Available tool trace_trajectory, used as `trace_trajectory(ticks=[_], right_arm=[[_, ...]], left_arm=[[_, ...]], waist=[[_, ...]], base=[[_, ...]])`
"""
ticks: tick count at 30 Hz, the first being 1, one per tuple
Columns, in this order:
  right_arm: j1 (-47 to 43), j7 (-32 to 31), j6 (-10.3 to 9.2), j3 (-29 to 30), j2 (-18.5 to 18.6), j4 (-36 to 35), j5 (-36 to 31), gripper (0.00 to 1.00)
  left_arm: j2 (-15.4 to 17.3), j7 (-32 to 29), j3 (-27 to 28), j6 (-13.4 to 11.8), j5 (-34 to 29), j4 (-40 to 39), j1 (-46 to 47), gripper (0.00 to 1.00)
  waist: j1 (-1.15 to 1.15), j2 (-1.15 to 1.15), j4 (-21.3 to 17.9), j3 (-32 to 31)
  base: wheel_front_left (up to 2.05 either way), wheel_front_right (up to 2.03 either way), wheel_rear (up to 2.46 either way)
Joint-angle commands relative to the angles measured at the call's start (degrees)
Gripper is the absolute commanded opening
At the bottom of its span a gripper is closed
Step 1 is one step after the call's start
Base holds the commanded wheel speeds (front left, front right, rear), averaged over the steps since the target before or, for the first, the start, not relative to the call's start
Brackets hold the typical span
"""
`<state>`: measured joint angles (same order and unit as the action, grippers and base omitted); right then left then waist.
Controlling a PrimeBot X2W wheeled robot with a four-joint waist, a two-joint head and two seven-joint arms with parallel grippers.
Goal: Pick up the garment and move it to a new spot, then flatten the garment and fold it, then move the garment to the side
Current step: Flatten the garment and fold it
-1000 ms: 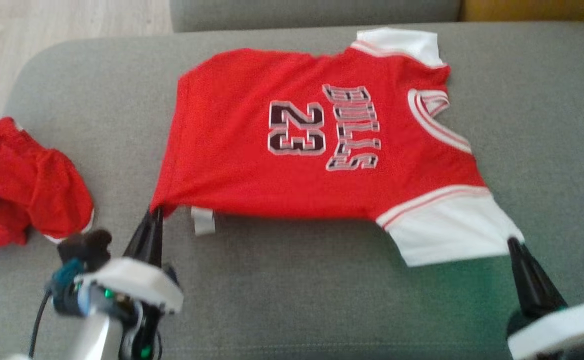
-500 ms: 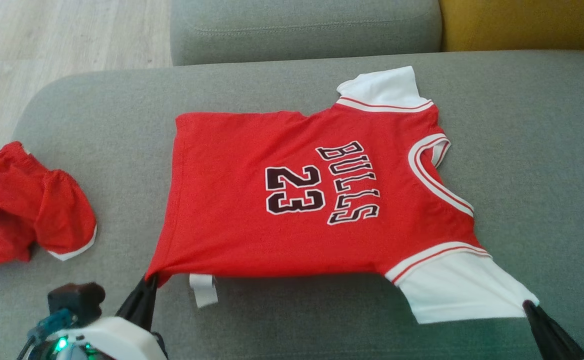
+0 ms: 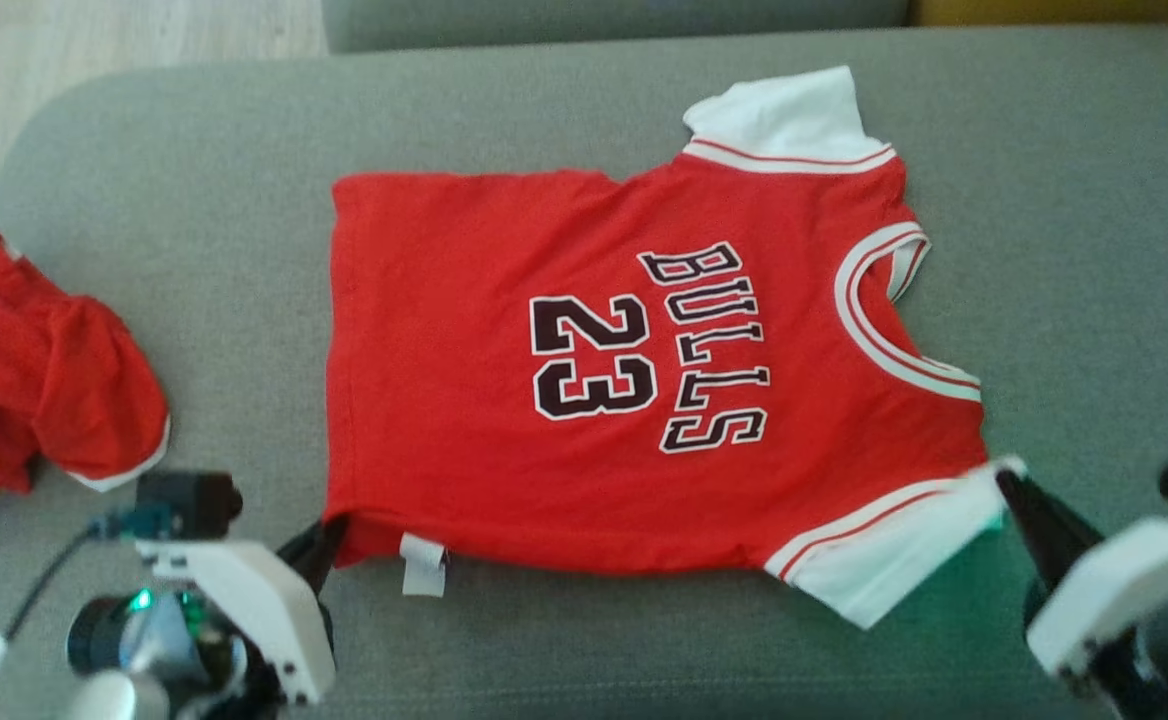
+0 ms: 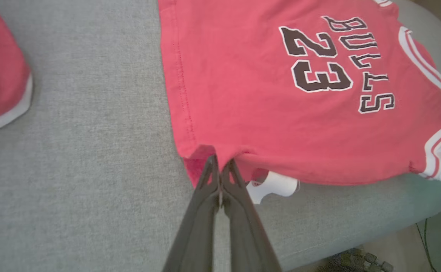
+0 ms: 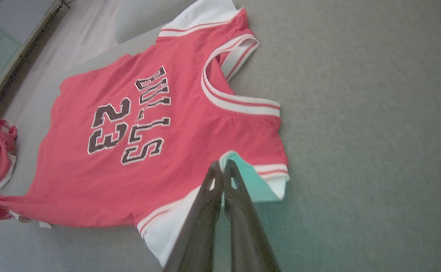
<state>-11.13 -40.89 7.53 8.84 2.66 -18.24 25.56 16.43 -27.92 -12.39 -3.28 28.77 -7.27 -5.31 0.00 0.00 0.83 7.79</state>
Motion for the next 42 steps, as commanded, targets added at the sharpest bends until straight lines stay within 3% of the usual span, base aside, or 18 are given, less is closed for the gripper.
trace_trajectory(ticks=[1,12,19,23,24,25,26,27,31,35,42], right_arm=[[4.77,-0.97,-0.04,-1.69,1.85,-0.53,-0.38,0.0],[20.74,0.01,-0.04,-2.09,4.27,9.41,0.96,0.0],[28.24,6.4,-0.04,-2.82,5.27,16.71,3.36,0.0],[30.41,13.2,-0.04,-5.22,5.98,20.01,4.69,0.0],[30.64,15.33,-0.04,-5.94,6.12,20.83,5.18,0.11],[30.56,16.9,-0.04,-6.85,6.45,21.89,5.42,0.93],[30.51,18.85,-0.04,-7.61,6.69,22.7,5.62,1.0],[30.36,20.89,-0.04,-8.18,6.77,23.45,5.89,1.0],[29.06,30.74,-0.04,-10.26,7.6,24.36,5.06,1.0],[25.9,42.39,-0.04,-11.4,9.17,23.2,-1.32,1.0],[19.93,47.99,-0.04,-10.73,8.21,19.93,-6.93,1.0]], left_arm=[[1.45,-1.84,2.37,1.12,2.11,-0.45,5.06,0.0],[3.34,-9.28,3.61,4.64,8.22,7.12,16.87,0.0],[2.7,-7.19,5.02,5.75,9.81,10.9,22.53,0.0],[1.34,-4.19,5.58,5.81,10.05,14.07,23.84,0.0],[0.73,-3.39,5.86,5.86,10.55,14.88,23.9,0.0],[0.2,-2.37,6.26,5.8,10.87,15.56,23.92,0.25],[-0.15,-0.98,6.64,5.69,10.76,16.2,23.96,0.8],[-0.8,0.52,7.07,5.71,11.01,16.81,23.95,1.0],[-2.96,8.82,8.4,5.11,9.46,17.7,23.19,1.0],[-5.45,22.25,8.48,3.18,3.81,17.2,20.64,1.0],[-8.17,37.64,7.48,-1.01,-3.95,13.76,15.88,1.0]], waist=[[0.0,0.0,0.08,2.08],[0.0,0.0,0.17,6.59],[0.0,0.0,0.34,8.59],[0.0,0.0,0.43,9.73],[0.0,0.0,0.44,10.01],[0.0,0.0,0.45,10.31],[0.0,0.0,0.45,10.58],[0.0,0.0,0.5,10.82],[0.0,0.0,0.78,11.44],[0.0,0.0,0.99,11.07],[0.0,0.0,0.91,8.21]], base=[[0.0,0.0,0.0],[0.0,0.0,0.0],[0.0,0.0,0.0],[0.0,0.0,0.0],[0.0,0.0,0.0],[0.0,0.0,0.0],[0.0,0.0,0.0],[0.0,0.0,0.0],[0.0,0.0,0.0],[0.0,0.0,0.0],[0.0,0.0,0.0]])
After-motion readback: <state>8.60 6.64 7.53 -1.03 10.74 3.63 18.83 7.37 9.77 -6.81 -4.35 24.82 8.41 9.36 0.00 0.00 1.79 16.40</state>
